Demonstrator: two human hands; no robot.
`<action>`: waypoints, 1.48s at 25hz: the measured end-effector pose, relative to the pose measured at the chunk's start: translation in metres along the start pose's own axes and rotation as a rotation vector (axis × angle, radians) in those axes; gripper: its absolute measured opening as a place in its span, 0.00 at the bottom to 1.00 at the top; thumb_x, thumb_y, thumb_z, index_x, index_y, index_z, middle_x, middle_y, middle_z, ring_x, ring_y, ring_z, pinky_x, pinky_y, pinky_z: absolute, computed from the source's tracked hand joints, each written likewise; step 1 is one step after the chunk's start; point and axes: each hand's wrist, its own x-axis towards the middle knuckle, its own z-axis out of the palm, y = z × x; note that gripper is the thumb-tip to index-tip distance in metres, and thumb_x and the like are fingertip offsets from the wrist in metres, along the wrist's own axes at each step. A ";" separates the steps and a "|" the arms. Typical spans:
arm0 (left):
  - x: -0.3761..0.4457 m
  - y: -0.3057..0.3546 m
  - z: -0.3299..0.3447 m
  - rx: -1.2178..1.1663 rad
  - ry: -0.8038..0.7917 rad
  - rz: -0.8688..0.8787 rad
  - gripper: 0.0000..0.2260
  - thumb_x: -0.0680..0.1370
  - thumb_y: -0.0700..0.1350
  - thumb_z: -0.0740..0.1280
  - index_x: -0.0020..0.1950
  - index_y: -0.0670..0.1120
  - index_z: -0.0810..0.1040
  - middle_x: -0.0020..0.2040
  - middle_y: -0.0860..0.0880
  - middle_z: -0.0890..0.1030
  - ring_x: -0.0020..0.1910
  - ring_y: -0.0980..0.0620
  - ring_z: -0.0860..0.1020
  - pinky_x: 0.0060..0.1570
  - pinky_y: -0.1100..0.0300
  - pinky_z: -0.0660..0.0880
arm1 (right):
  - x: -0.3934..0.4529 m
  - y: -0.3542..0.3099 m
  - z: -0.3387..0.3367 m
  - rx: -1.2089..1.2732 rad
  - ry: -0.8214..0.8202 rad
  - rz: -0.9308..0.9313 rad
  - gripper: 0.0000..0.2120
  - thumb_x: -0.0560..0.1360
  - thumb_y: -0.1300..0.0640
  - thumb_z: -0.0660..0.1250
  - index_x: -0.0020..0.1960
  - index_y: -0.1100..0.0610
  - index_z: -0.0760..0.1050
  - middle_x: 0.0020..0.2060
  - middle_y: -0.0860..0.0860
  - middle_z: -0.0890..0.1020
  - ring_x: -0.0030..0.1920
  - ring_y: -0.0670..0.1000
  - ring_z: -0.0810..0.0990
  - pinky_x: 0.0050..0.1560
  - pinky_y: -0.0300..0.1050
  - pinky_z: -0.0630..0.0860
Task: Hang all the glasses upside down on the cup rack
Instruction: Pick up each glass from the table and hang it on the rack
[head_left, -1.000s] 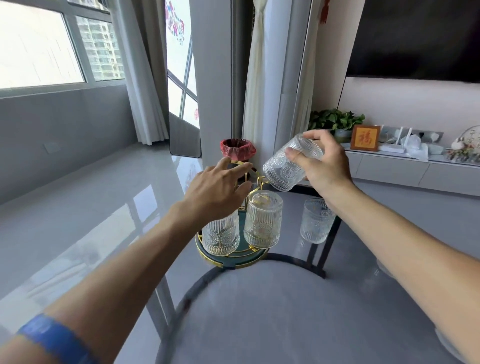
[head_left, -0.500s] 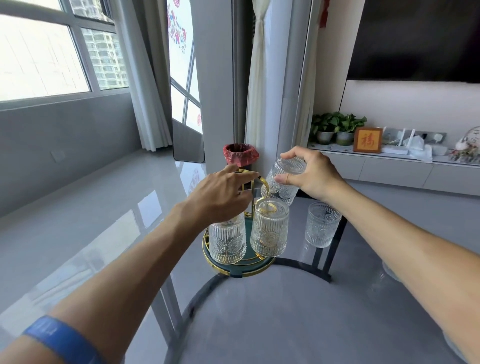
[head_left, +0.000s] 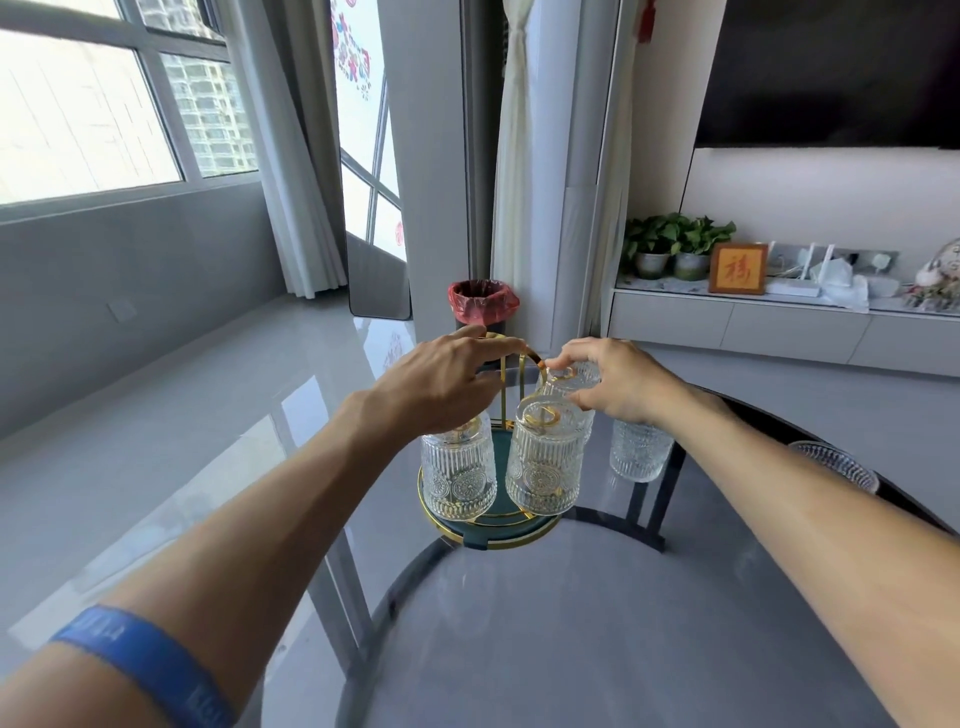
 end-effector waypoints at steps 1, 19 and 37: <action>0.000 0.000 0.000 -0.005 0.003 -0.002 0.22 0.78 0.45 0.56 0.72 0.55 0.72 0.61 0.47 0.76 0.49 0.47 0.75 0.44 0.53 0.69 | 0.000 -0.001 0.000 -0.001 0.002 0.004 0.19 0.69 0.60 0.74 0.55 0.42 0.78 0.65 0.47 0.77 0.61 0.52 0.76 0.56 0.44 0.71; -0.076 0.143 0.119 -0.155 0.192 -0.028 0.30 0.76 0.49 0.62 0.79 0.50 0.61 0.78 0.44 0.64 0.77 0.43 0.61 0.74 0.49 0.59 | -0.222 0.052 0.027 0.040 0.205 0.181 0.17 0.74 0.62 0.67 0.62 0.52 0.76 0.69 0.48 0.72 0.68 0.51 0.71 0.62 0.39 0.64; -0.112 0.157 0.122 -0.717 -0.022 -0.350 0.31 0.78 0.57 0.67 0.78 0.55 0.61 0.75 0.50 0.69 0.70 0.52 0.71 0.70 0.53 0.66 | -0.249 0.048 -0.008 0.600 0.240 0.696 0.37 0.56 0.48 0.80 0.60 0.49 0.68 0.55 0.52 0.76 0.49 0.50 0.80 0.36 0.48 0.81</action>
